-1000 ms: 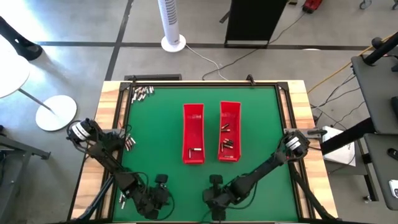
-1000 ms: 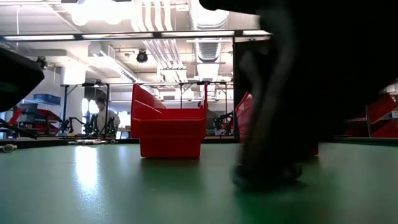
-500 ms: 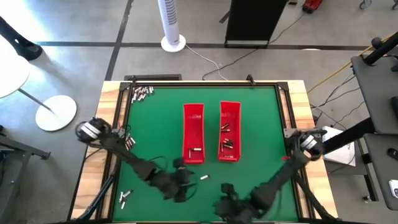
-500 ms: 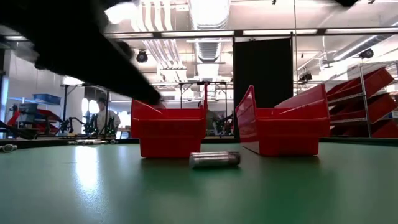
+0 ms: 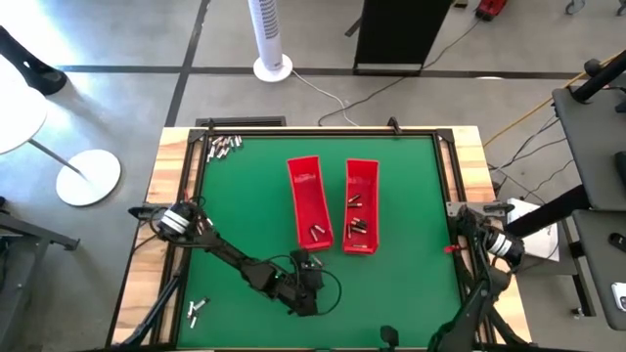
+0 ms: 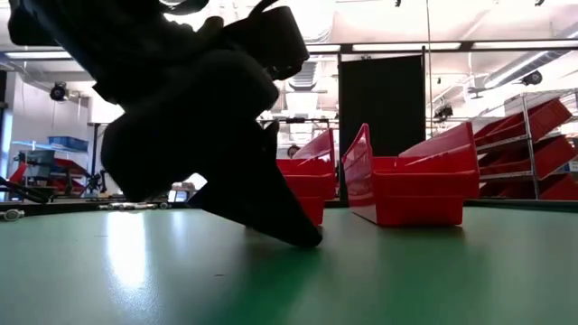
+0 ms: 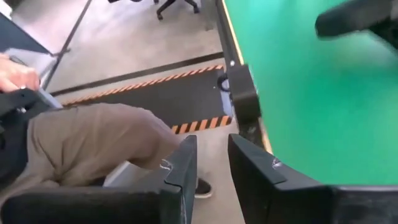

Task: Sort batteries
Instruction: Put the silver battery into the left red bin

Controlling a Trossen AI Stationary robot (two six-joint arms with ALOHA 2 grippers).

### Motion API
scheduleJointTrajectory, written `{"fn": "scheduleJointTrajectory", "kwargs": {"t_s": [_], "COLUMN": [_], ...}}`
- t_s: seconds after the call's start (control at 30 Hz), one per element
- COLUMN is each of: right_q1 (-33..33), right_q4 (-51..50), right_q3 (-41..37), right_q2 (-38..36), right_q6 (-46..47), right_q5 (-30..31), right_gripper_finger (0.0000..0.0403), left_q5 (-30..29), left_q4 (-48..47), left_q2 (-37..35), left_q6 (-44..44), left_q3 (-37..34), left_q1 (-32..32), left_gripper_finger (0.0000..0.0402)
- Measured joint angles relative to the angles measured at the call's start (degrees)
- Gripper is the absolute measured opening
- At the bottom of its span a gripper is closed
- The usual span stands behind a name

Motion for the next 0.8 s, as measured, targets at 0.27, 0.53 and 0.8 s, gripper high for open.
{"fn": "scheduleJointTrajectory", "kwargs": {"t_s": [0.27, 0.53, 0.8], "right_q1": [0.46, 0.42, -1.05], "right_q4": [0.16, -0.06, -0.41], "right_q3": [0.00, 0.00, 0.00], "right_q2": [1.88, 1.43, 1.29], "right_q6": [6.44, 6.07, 1.73], "right_q5": [-0.87, -0.99, -1.00], "right_gripper_finger": [0.0075, 0.0091, 0.0103], "left_q5": [1.24, 0.49, 4.30], "left_q4": [-1.93, -5.44, -12.24], "left_q2": [0.57, -1.33, -5.54], "left_q6": [-7.86, -9.38, -8.93], "left_q3": [0.23, -0.22, -0.50], "left_q1": [-0.95, -4.53, -7.58], "left_gripper_finger": [0.0053, 0.0002, 0.0000]}}
